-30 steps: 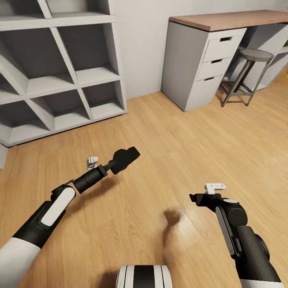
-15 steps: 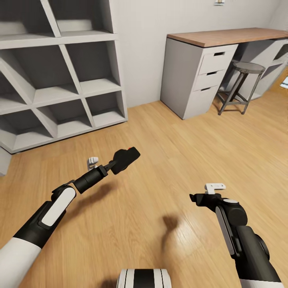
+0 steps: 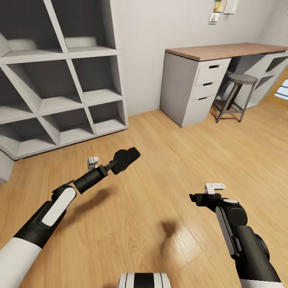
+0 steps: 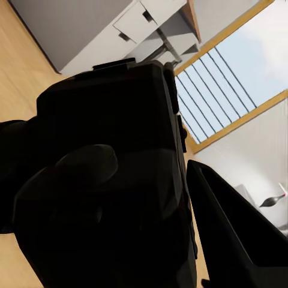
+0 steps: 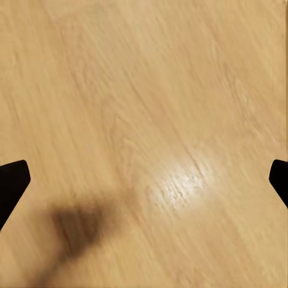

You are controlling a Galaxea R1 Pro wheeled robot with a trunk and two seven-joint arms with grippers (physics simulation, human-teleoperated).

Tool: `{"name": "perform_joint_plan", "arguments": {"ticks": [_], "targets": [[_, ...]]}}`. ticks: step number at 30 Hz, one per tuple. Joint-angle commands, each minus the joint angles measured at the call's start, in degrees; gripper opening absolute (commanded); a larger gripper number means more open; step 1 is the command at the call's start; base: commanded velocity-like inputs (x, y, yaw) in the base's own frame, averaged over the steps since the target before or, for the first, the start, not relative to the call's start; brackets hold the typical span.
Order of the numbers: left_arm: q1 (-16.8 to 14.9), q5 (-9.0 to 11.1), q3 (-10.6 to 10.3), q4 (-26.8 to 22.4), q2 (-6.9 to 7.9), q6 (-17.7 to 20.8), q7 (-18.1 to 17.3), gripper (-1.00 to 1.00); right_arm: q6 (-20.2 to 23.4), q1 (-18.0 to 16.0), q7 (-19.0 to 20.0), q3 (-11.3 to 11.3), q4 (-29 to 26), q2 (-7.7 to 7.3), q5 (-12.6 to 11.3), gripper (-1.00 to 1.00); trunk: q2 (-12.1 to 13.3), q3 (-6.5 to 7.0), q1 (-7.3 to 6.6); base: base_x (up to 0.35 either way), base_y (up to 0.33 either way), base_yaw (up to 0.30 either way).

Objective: Attach the digital camera to the camera tripod in the bedroom.

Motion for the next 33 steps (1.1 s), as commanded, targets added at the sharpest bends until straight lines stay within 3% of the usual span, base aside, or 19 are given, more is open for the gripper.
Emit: {"name": "perform_joint_plan", "arguments": {"ticks": [1,33], "targets": [[-0.03,0.52,-0.06,0.02,0.05,0.34,-0.07,-1.0,0.26,-0.03,0.53,-0.07,-0.06,0.0,0.36,1.0,0.0,0.19,-0.03,0.0,0.0,0.0],[-0.03,1.73,0.04,2.13,0.06,0.33,-0.16,-1.0,0.28,-0.03,0.52,-0.07,-0.06,0.0,0.37,1.0,0.43,7.28,-0.86,0.0,0.0,0.0]]}}
